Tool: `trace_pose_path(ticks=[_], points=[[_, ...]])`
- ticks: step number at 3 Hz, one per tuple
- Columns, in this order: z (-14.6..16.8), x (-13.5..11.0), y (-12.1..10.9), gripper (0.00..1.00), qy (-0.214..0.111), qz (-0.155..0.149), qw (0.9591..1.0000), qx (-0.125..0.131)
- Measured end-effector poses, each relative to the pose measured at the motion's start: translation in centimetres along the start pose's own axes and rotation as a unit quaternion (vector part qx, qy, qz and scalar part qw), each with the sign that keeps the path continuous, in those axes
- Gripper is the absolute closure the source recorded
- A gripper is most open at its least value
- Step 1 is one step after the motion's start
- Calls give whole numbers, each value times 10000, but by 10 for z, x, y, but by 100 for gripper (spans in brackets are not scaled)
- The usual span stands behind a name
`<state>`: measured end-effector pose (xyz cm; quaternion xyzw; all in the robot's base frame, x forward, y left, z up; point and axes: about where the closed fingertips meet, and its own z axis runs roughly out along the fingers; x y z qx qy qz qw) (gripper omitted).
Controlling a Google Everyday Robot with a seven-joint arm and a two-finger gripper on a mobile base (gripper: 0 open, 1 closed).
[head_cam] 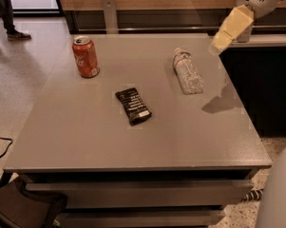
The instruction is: Place water bottle upright
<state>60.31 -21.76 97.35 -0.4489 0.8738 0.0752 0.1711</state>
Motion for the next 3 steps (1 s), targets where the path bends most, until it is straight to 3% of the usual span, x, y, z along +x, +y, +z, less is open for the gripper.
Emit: trace_pose_path(ticks=[1,2,3], points=[[-9,-31,-24,0,-143,577,9976,366],[0,-51,-45,0,67,1304,9887,738],[8,-59,-52,0,193,1696,9815,872]])
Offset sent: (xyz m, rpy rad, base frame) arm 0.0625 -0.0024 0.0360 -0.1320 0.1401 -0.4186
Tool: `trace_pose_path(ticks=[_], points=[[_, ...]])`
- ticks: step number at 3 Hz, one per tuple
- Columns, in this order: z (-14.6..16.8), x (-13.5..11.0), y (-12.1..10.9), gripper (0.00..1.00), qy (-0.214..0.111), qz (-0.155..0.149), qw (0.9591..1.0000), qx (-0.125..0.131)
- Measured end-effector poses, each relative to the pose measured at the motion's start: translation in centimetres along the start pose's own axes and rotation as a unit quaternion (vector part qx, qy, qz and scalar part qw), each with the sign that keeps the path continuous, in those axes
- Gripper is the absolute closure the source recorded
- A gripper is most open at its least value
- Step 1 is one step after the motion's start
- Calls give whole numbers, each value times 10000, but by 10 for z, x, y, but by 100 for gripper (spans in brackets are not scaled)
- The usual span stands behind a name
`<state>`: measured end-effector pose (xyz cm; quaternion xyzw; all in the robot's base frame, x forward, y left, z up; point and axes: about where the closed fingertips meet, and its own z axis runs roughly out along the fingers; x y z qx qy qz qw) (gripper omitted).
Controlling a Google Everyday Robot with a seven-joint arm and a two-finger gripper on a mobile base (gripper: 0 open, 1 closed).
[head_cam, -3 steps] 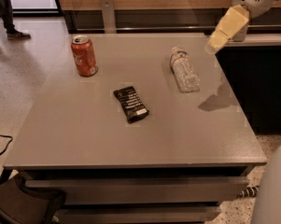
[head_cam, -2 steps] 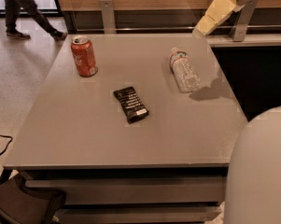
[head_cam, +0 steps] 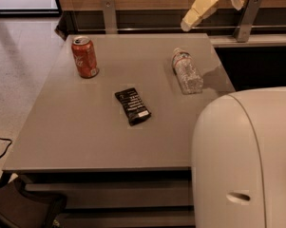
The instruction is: Place water bottle upright
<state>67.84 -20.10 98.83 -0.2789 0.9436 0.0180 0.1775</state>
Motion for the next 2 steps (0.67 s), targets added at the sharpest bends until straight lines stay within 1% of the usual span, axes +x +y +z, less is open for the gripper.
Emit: trace_pose_path(ticks=[1,2], points=[[15,-11,18,0,133,120,9997,-150],[27,-4,50,0,219,382,9985,-339]])
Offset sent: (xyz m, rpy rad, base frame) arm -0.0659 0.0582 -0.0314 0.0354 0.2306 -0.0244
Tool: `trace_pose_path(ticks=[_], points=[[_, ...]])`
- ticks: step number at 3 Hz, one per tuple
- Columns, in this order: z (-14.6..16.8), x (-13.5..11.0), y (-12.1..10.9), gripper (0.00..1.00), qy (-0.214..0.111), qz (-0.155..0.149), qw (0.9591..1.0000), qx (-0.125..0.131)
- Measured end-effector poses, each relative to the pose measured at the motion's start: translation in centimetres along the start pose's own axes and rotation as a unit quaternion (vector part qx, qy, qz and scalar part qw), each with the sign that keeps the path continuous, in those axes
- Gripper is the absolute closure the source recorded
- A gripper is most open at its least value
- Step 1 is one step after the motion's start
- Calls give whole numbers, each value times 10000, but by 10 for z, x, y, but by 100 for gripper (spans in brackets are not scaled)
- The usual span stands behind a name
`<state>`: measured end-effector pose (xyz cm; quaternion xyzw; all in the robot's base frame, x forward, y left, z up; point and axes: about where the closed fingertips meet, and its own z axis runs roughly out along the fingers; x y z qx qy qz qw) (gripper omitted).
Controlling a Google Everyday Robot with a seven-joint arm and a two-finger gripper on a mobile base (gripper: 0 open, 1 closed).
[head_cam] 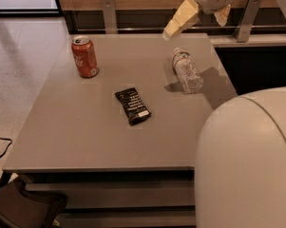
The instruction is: Place water bottle upright
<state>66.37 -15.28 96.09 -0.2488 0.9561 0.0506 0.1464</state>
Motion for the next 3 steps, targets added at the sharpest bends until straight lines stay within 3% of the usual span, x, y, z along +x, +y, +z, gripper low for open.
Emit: trace_pose_path(ticks=[1,3], points=[[3,-5,-1,0,-73,-5,10000,17],[47,-18,-5,0,597,189,9976,291]])
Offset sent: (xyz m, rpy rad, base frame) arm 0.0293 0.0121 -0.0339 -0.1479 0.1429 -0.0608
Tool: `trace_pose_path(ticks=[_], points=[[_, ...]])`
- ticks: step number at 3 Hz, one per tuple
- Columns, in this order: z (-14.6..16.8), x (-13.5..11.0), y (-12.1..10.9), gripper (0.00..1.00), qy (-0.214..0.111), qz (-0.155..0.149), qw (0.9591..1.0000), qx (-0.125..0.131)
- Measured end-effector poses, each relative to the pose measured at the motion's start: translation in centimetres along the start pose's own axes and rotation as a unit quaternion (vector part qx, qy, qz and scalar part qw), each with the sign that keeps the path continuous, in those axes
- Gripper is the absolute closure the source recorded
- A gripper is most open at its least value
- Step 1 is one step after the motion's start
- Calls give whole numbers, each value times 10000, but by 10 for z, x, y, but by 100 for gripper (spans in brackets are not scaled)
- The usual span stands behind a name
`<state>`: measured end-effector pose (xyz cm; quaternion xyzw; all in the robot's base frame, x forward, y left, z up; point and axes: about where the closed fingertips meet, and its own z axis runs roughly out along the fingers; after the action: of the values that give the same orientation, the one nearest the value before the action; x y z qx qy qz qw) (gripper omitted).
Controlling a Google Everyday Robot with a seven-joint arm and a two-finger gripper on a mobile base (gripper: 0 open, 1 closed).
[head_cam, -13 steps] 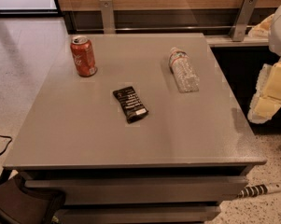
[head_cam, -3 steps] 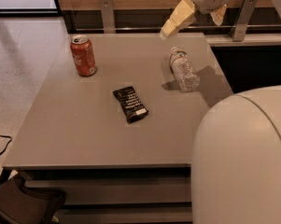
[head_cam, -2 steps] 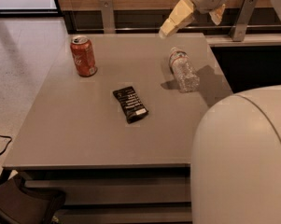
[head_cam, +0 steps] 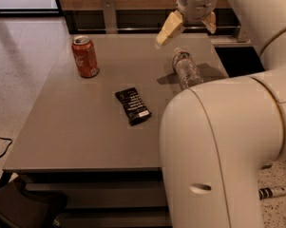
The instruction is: Place water bottle upright
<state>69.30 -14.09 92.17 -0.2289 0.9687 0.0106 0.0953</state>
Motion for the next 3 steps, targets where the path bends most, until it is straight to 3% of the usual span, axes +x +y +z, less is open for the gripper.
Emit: trace_pose_path(ticks=[1,3], points=[[27,-6,-7,0,304,127,9994,105],[90,-1,-27,0,582,383,9972,-274]])
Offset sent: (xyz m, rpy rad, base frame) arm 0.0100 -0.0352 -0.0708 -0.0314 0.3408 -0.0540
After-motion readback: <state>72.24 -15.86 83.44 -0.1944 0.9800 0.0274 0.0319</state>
